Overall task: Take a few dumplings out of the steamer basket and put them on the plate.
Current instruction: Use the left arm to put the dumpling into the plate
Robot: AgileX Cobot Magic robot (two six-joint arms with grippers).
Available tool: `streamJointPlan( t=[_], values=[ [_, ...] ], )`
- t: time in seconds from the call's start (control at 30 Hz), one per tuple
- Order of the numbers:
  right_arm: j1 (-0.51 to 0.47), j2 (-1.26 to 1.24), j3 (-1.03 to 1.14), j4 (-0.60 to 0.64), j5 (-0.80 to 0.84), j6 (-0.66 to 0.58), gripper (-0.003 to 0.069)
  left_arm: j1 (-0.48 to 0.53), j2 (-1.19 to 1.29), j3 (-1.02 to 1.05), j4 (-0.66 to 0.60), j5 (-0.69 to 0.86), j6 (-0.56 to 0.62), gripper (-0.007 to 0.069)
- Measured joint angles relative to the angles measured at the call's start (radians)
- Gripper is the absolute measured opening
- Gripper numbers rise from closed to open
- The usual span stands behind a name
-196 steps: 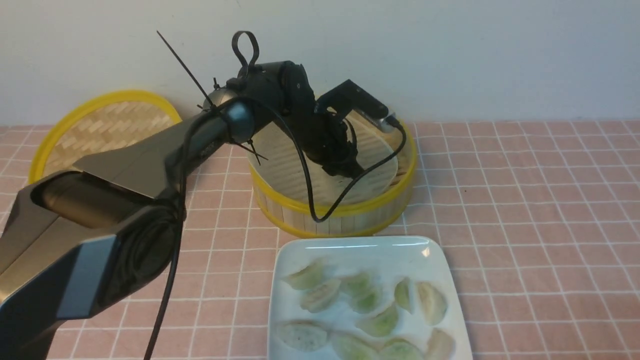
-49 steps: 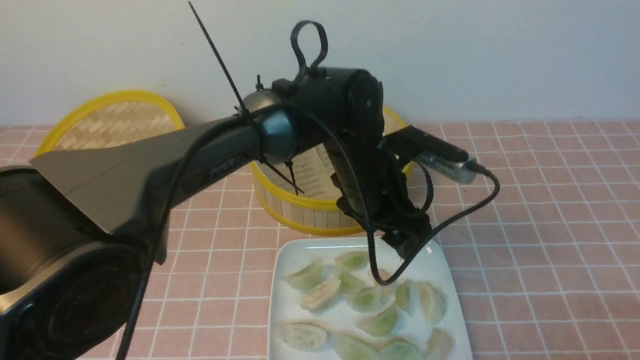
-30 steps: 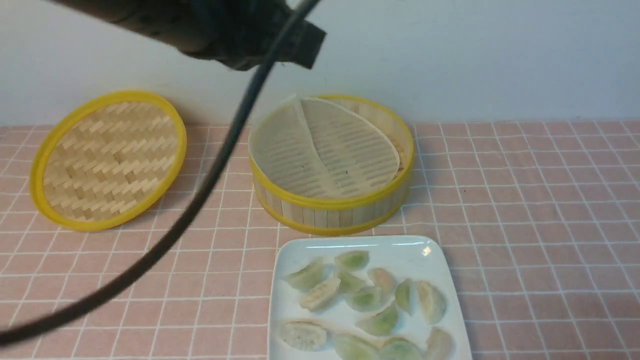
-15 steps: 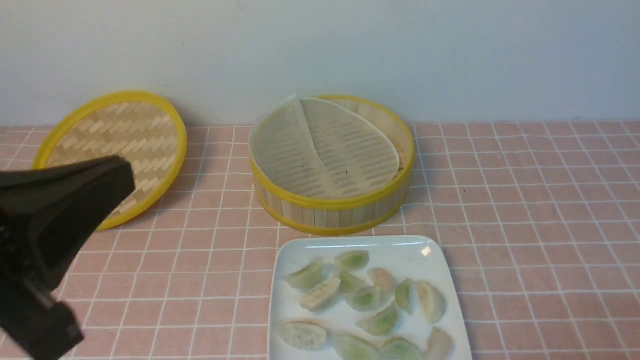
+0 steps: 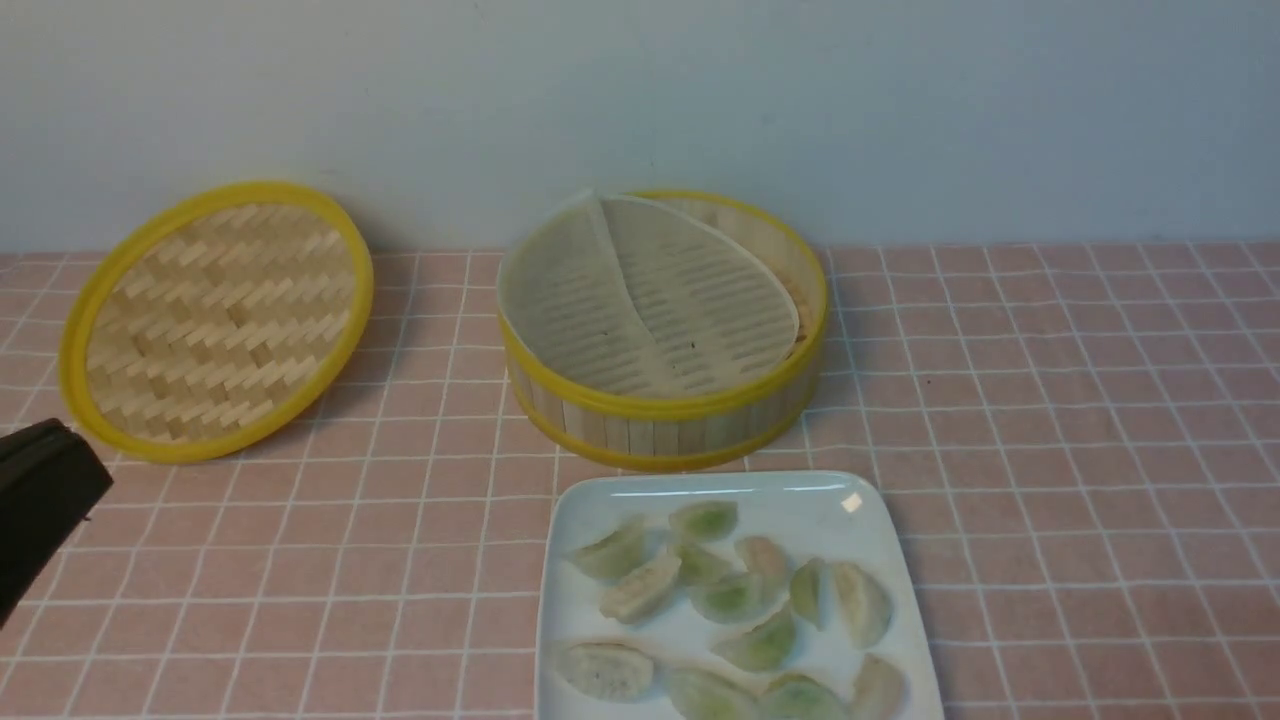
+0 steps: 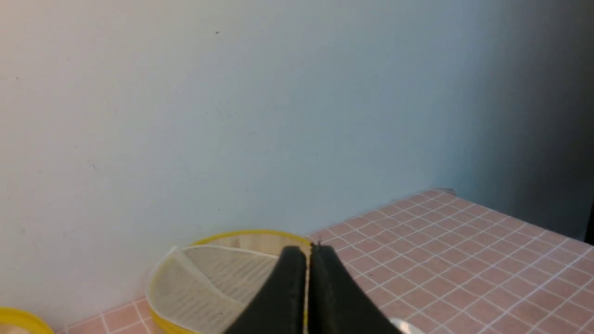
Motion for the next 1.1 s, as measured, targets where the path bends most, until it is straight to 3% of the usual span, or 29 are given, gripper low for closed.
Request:
streamJointPlan(
  t=[0.2,0.33,0.4,0.6,0.8,1.1],
  values=[
    [0.0,0.0,0.0,0.0,0.0,0.0,-0.0013,0.032,-0.022,0.073,0.04,0.0,0.006,-0.0006],
    [0.0,0.0,0.0,0.0,0.0,0.0,-0.0013,0.187,-0.105,0.201,0.008,-0.005,0.016,-0.0006],
    [0.0,0.0,0.0,0.0,0.0,0.0,-0.0013,0.315,-0.173,0.332,-0.006,-0.015,0.024,-0.0006],
    [0.0,0.0,0.0,0.0,0.0,0.0,-0.0013,0.53,-0.276,0.503,-0.028,0.017,0.038,-0.0006],
    [0.0,0.0,0.0,0.0,0.0,0.0,-0.0013,0.565,-0.28,0.508,-0.041,0.133,0.039,-0.0006],
    [0.0,0.0,0.0,0.0,0.0,-0.001,-0.0013,0.565,-0.28,0.508,-0.048,0.138,0.039,-0.0006]
  ],
)
